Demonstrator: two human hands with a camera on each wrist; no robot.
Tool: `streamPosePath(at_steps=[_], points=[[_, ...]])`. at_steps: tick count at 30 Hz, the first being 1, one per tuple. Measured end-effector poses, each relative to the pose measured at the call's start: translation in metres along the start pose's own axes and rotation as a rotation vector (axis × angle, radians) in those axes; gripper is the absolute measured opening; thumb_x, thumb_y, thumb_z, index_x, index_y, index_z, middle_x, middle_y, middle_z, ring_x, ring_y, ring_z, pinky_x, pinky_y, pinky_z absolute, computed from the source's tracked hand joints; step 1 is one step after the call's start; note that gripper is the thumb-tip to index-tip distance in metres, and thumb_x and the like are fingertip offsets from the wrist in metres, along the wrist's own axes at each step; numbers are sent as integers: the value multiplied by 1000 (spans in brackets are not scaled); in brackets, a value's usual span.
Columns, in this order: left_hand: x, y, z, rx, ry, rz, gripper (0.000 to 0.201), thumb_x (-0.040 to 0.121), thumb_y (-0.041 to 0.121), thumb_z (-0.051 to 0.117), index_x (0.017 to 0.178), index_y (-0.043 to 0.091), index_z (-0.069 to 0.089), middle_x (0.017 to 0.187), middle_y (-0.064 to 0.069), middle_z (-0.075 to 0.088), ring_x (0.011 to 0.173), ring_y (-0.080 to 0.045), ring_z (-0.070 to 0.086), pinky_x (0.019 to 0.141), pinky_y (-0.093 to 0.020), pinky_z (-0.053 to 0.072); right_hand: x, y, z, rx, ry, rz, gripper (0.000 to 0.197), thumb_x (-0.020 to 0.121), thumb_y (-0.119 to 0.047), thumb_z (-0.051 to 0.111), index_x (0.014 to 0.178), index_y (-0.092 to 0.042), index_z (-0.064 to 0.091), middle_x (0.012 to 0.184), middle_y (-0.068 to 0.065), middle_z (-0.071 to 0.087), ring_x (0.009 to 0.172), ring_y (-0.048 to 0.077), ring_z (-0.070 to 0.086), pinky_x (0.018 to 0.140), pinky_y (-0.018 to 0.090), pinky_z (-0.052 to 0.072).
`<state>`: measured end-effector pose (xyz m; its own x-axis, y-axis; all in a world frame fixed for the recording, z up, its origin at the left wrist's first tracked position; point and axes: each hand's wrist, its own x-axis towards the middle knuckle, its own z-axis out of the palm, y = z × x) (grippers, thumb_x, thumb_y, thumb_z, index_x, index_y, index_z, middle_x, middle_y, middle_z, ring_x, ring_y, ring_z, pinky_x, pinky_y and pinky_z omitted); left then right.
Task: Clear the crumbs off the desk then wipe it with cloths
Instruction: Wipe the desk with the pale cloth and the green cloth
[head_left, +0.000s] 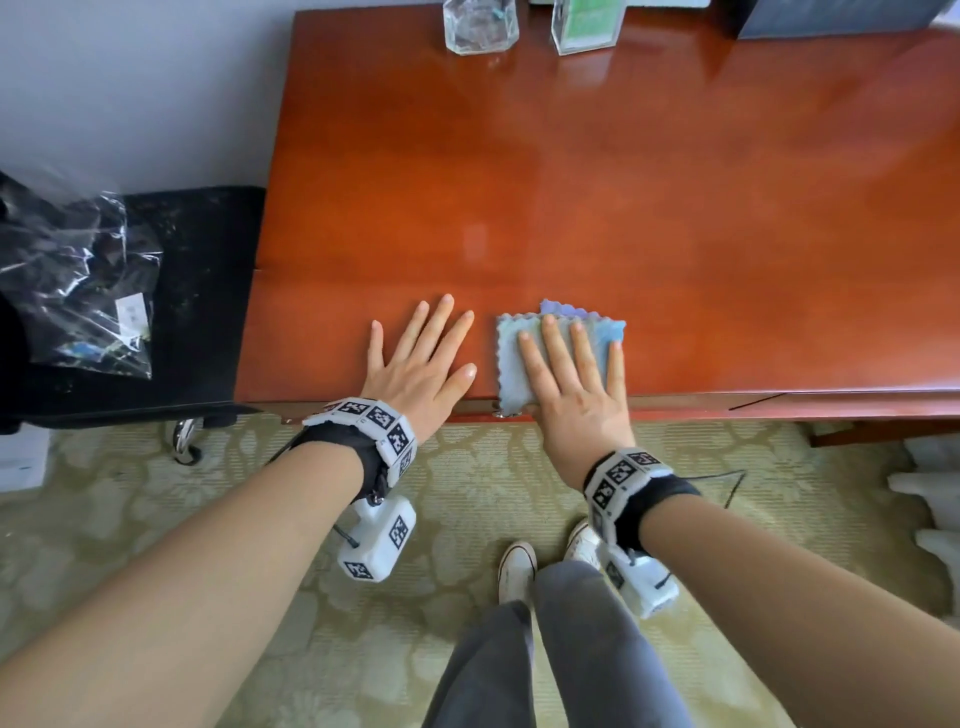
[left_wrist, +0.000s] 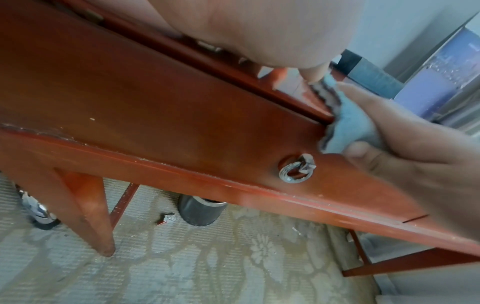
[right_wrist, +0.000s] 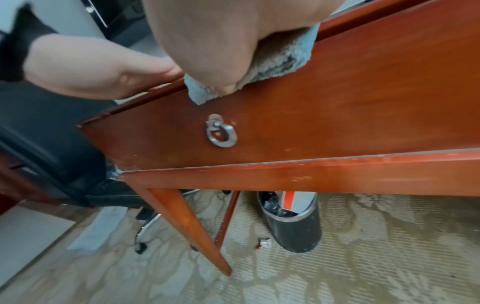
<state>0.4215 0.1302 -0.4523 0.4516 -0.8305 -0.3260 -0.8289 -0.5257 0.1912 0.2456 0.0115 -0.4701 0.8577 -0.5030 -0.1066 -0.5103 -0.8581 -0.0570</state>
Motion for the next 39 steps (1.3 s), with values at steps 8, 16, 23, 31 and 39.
streamPosePath(at_steps=[8, 16, 23, 31, 39], points=[[-12, 45, -16, -4, 287, 202, 66, 102, 44, 29, 157, 11, 14, 166, -3, 1, 153, -18, 4, 123, -45, 7, 17, -4, -28, 557, -11, -129, 98, 74, -17, 55, 158, -15, 4, 164, 2, -10, 151, 23, -12, 122, 49, -4], [7, 70, 37, 320, 236, 225, 80, 99, 55, 24, 158, 7, 0, 166, -8, -1, 153, -22, 2, 122, -48, 12, 4, 49, -4, 324, 76, 95, 71, 89, -30, 23, 155, -5, 15, 164, 13, 7, 151, 33, 5, 123, 47, 4], [-18, -27, 20, 483, 183, 242, 76, 100, 46, 25, 155, 9, -13, 165, -5, -10, 153, -22, -5, 123, -46, 7, 4, 30, 6, 105, 64, 209, 67, 97, -39, 15, 157, -10, 5, 165, 7, -1, 151, 30, 1, 122, 50, 3], [-65, -145, 0, 457, 124, 90, 90, 95, 44, 47, 157, 17, -13, 166, 0, -9, 153, -20, -3, 123, -48, 10, 3, 30, 4, 76, 49, 197, 66, 98, -39, 16, 157, -9, 7, 165, 9, 2, 151, 31, 4, 122, 51, 6], [-70, -166, 0, 429, 177, 71, 93, 90, 34, 63, 159, 16, 3, 166, 0, 0, 153, -20, 2, 122, -40, -1, 3, 30, 4, 71, 48, 203, 67, 98, -40, 16, 157, -10, 6, 165, 9, 2, 151, 31, 4, 122, 51, 5]])
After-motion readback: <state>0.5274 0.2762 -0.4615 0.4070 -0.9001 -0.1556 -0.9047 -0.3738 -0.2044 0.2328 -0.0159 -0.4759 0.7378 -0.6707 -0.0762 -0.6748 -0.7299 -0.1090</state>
